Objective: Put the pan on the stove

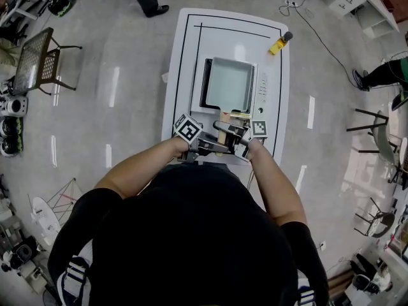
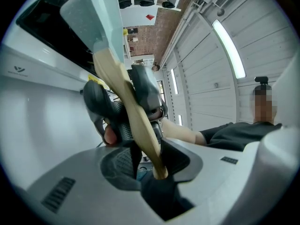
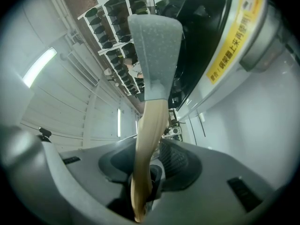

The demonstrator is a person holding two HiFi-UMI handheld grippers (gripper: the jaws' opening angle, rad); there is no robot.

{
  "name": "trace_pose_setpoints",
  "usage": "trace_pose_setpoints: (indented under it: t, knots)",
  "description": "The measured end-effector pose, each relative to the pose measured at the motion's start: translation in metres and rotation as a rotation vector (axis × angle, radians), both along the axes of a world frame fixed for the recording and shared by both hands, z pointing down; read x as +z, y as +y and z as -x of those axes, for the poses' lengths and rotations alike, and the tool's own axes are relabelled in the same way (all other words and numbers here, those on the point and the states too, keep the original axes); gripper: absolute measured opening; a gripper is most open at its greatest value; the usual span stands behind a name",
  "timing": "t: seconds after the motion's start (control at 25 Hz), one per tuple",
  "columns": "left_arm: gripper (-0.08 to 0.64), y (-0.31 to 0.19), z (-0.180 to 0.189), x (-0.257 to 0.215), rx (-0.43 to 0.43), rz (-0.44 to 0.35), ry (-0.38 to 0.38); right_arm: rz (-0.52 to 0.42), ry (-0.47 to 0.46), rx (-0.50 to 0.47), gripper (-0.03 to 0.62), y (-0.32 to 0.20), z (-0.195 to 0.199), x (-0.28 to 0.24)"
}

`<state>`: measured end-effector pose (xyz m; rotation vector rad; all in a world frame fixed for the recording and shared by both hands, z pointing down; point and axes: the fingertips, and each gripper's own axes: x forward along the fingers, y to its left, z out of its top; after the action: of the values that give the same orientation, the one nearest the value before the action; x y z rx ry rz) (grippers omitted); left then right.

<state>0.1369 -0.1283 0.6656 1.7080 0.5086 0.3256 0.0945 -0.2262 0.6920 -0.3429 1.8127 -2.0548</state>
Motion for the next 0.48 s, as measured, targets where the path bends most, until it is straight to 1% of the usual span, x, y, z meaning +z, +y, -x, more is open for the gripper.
trace_pose_setpoints:
  t: [0.2, 0.48]
  knots:
    - [0.129, 0.0009, 0.0005, 0.0061, -0.001, -0.003, -0.014, 0.005, -0.019, 0.002, 0.14, 0.0, 0.0026, -0.0004]
    - [0.127, 0.0016, 0.0001, 0.0081, 0.0, 0.008, -0.006, -0.011, -0.029, -0.012, 0.141, 0.0013, 0.0025, 0.0016]
